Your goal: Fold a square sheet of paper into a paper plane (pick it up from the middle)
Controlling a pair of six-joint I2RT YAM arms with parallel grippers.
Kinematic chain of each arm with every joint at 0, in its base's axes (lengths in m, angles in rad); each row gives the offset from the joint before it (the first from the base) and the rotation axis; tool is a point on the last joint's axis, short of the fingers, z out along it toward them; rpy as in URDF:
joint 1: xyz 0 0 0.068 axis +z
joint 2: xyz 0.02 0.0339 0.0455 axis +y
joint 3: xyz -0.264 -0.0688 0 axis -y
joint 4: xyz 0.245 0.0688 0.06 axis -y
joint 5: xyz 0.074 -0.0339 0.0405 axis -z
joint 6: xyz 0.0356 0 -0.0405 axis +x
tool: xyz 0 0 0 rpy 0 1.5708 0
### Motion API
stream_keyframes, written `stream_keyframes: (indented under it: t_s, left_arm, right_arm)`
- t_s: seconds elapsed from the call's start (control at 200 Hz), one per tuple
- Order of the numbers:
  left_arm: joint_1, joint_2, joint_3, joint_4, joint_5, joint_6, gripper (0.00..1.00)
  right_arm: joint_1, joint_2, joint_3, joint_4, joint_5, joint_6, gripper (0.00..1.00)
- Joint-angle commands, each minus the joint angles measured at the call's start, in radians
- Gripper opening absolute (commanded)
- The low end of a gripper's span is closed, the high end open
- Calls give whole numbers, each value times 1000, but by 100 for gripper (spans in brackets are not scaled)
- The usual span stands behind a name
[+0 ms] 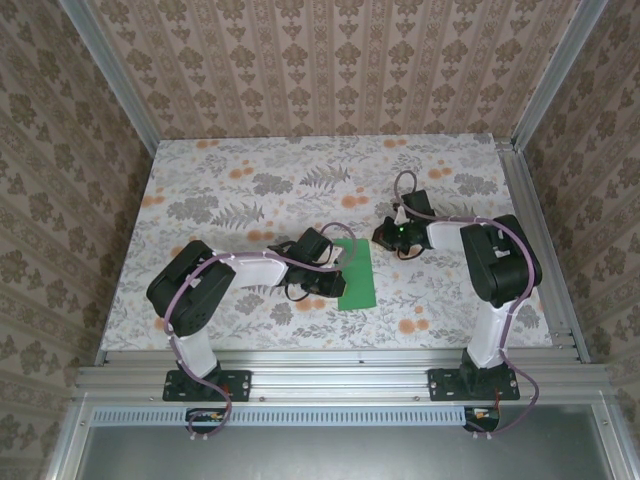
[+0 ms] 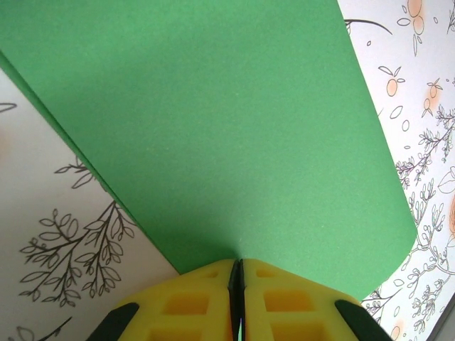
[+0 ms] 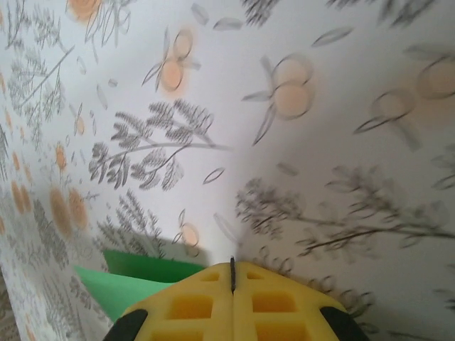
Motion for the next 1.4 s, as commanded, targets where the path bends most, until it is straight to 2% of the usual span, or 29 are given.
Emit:
stream_keyframes:
  t_s: [0.0,0.21,0.32,0.5,0.725,1.02,1.395]
  left_arm:
    - [21,74,-83,-256,-134,32,12]
    - [23,84,-72,-251,-126,35,12]
    - [21,96,-59,-252,-119,38,12]
    - [18,81,-60,-260,-122,36,12]
    - [19,65,-77,-260,-124,33,12]
    - [19,68,-95,-253,-118,34,11]
    - [22,44,-96,-258,-86,40,12]
  right_arm:
    - [11,-49,-7,-3,24,-17,4]
    - [75,-213,-107,-11,0,6,4]
    - [118,-174,-106,36,-5,35,4]
    - [132,-55,-30,62,5,36,4]
    - [100,44,35,24,48,-10,4]
    - [44,91,62,-38,127,-72,4]
    - [-9,57,41,44,73,-51,5]
